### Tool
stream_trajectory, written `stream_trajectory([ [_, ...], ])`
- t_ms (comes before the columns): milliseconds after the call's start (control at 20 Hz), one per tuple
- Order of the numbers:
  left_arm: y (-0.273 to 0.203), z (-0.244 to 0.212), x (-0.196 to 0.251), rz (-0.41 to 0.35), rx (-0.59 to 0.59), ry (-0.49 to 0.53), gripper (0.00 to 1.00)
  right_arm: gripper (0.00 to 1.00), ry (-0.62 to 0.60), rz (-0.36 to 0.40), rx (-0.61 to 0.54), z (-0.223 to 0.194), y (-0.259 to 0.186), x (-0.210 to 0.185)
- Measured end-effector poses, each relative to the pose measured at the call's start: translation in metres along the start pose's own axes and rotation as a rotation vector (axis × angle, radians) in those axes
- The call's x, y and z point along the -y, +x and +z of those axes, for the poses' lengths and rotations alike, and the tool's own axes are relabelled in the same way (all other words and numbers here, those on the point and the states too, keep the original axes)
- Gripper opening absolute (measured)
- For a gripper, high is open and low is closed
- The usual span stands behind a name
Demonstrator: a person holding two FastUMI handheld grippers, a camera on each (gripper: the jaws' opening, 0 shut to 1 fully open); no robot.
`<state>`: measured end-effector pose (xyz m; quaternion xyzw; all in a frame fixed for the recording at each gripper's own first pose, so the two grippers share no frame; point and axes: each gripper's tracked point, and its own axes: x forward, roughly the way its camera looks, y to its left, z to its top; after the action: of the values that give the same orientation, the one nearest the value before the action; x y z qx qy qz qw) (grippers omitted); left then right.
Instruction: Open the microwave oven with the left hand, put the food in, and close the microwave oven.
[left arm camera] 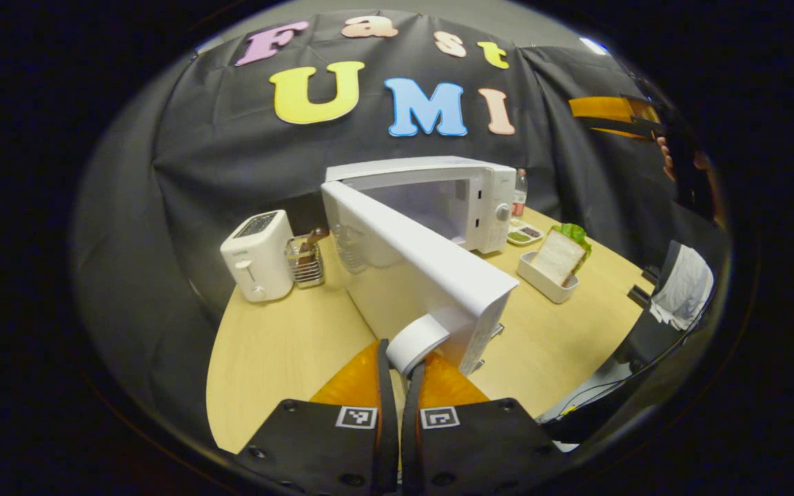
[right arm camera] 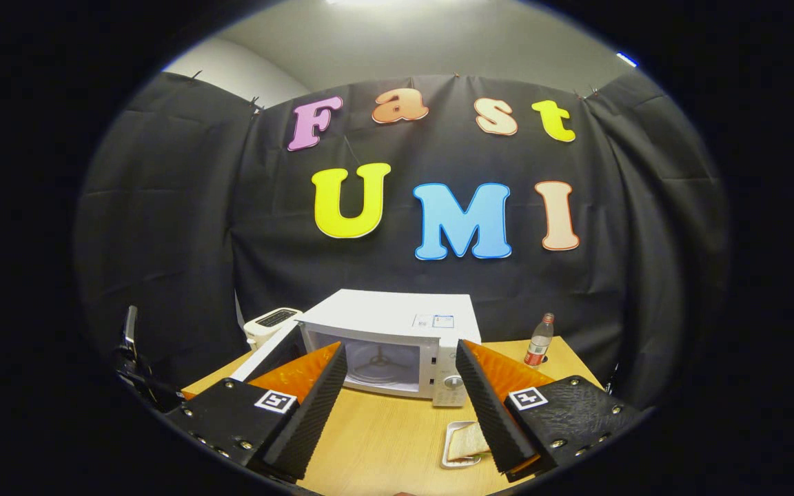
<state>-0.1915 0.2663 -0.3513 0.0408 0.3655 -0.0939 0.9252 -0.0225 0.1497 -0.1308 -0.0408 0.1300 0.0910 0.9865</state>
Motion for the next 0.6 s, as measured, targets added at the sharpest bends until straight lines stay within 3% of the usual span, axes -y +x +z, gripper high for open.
stream_trajectory([
  [400, -0.010, -0.010, -0.048, 0.046, 0.032, -0.003, 0.09, 0.96, 0.044, -0.023, -0.098, -0.027, 0.009, 0.020],
  [600, -0.022, -0.022, -0.061, 0.049, 0.032, -0.083, 0.24, 0.96, 0.040, -0.028, -0.173, -0.052, 0.022, 0.051],
])
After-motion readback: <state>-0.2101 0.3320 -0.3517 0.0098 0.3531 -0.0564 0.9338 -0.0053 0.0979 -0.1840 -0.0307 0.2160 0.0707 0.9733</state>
